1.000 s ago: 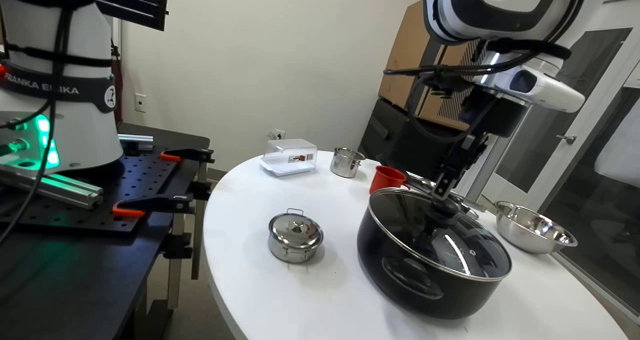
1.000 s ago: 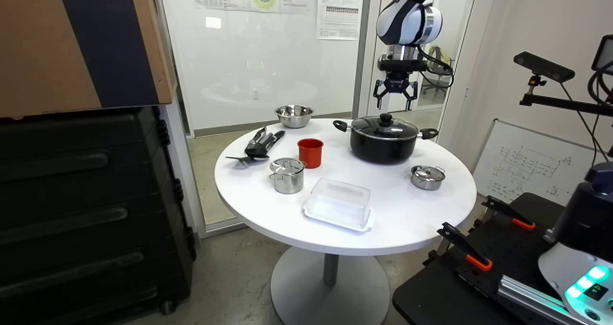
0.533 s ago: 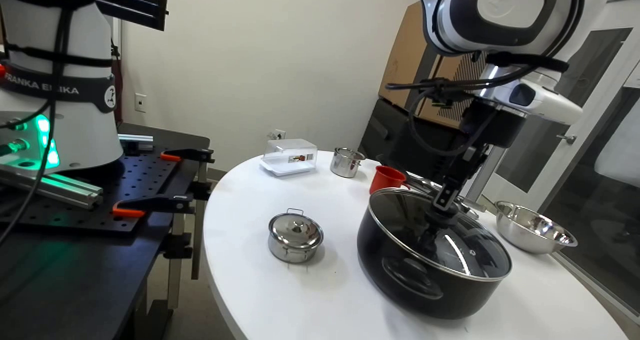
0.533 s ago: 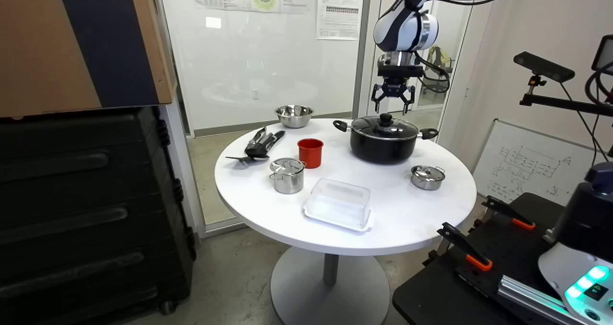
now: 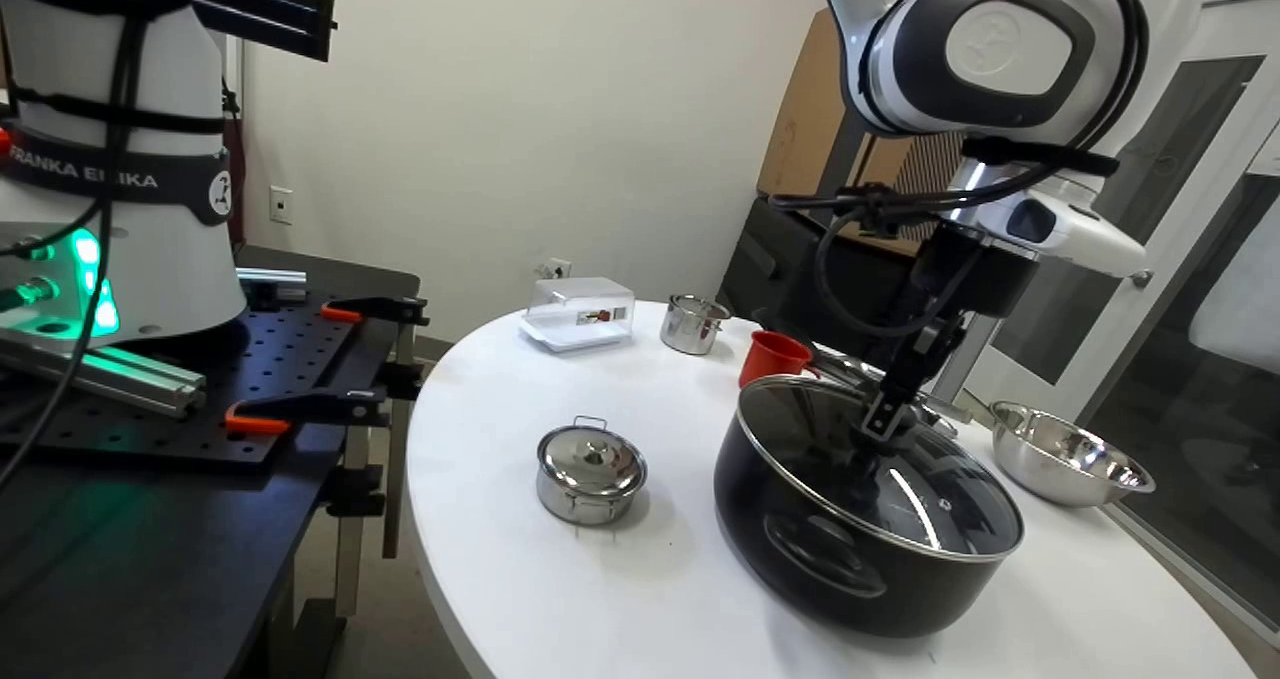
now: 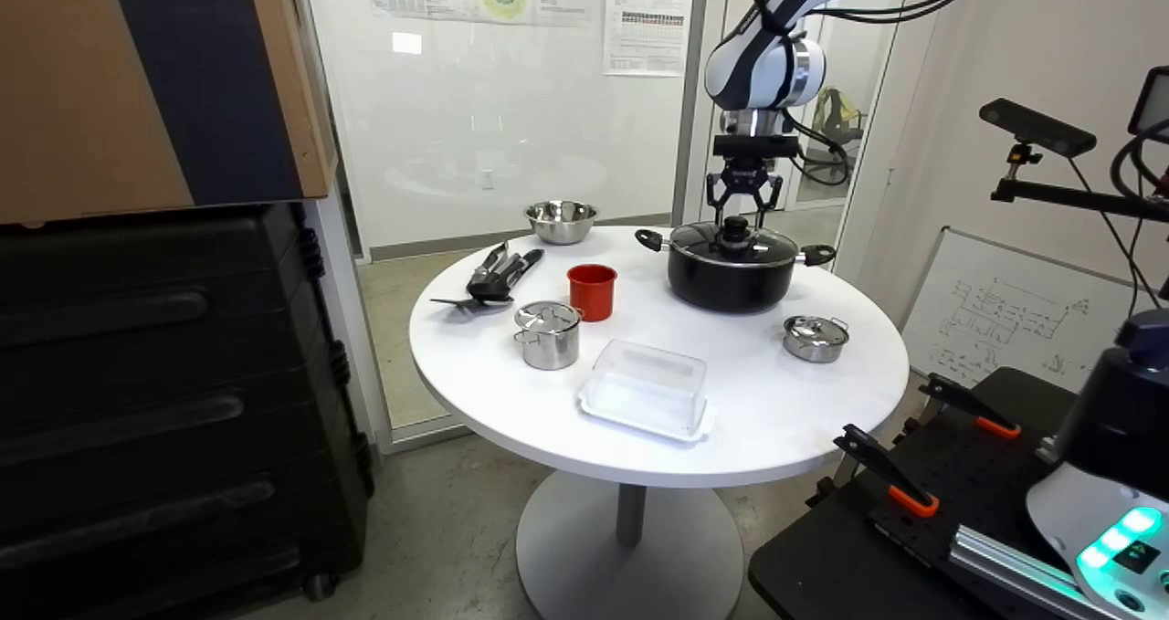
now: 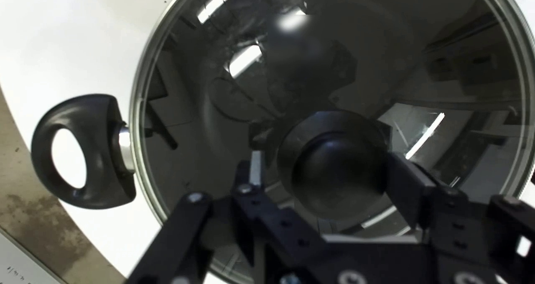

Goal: Take the lid from the black pot and put it on the table

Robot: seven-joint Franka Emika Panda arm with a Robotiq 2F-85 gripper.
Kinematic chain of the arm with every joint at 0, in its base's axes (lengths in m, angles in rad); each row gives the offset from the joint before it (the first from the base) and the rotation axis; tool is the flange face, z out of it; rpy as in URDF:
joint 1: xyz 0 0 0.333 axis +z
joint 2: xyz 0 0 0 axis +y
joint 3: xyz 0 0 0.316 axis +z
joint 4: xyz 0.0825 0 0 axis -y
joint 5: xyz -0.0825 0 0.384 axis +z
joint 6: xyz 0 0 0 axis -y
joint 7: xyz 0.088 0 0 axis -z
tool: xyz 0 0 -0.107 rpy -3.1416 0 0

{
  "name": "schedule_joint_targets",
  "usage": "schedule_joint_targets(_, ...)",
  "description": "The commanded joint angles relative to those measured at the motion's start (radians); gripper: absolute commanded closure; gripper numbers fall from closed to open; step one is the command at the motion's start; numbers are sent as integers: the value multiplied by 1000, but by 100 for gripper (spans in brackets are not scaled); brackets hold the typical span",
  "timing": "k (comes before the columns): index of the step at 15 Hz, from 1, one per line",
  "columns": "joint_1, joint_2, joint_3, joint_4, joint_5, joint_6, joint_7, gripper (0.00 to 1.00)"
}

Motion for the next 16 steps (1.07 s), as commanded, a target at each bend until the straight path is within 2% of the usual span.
schedule_joint_targets(1, 7, 19, -4, 32, 26, 2, 13, 59)
schedule_joint_targets(2, 9, 18, -5, 35, 26, 4, 13, 69)
schedule_joint_targets(3, 8, 16, -6, 36, 27, 7, 13, 74)
schedule_joint_targets(6, 6, 7, -3, 29, 35, 2, 6, 74)
schedule_joint_targets(12, -11, -89, 20, -34, 69, -20, -78, 74)
schedule_joint_targets(16, 11, -162, 37, -104, 42, -7, -149, 74)
